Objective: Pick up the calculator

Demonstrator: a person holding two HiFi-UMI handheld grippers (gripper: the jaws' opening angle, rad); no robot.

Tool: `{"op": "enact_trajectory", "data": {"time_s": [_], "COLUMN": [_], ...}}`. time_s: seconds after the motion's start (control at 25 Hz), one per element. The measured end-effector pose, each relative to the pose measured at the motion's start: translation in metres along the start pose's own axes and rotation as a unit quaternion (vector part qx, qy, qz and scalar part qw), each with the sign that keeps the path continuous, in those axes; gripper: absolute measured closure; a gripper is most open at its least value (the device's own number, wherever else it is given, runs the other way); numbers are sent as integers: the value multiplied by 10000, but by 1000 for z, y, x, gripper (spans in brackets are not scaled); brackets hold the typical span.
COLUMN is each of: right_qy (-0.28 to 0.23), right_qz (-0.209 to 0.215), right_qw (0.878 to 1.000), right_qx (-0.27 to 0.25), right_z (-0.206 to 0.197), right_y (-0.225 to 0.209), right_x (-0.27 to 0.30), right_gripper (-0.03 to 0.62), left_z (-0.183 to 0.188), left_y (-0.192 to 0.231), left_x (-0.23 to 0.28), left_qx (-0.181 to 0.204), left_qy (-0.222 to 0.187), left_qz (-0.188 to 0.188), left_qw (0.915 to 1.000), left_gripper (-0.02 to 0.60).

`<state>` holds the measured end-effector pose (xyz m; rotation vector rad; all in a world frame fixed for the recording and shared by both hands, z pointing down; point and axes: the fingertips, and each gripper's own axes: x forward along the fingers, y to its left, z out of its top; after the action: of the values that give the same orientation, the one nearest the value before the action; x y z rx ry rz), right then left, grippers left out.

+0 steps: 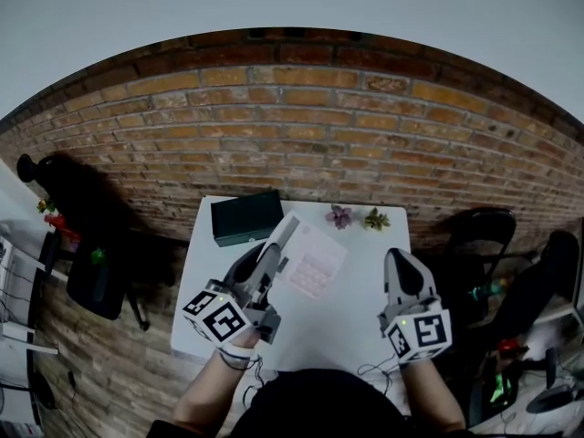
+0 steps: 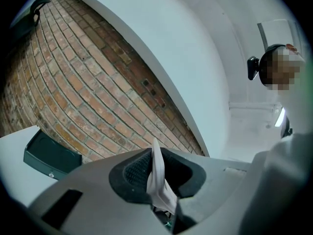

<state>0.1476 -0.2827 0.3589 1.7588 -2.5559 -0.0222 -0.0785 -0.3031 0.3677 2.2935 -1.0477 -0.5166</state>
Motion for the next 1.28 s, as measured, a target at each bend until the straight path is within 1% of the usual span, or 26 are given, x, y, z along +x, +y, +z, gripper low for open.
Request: {"op": "enact_trajectory", "data": {"time_s": [0.2, 0.44, 1.28], "right_qy": [71, 153, 219], "right_qz": [29, 32, 88], "right_qw": [10000, 9998, 9996], "right_qx": [53, 112, 141], "right_z": [-10, -19, -25], "right_y": [-1, -3, -1], "right_x": [6, 12, 6], "right_gripper": [589, 589, 589], "left_z": [-12, -18, -27], "left_y": [10, 18, 16], "left_x": [2, 4, 0], "left_qx": [-97, -137, -125], "left_qy": [103, 157, 226], "left_qz": [84, 144, 185], "left_qw": [9999, 9997, 9995], "left_gripper": [532, 532, 532]}}
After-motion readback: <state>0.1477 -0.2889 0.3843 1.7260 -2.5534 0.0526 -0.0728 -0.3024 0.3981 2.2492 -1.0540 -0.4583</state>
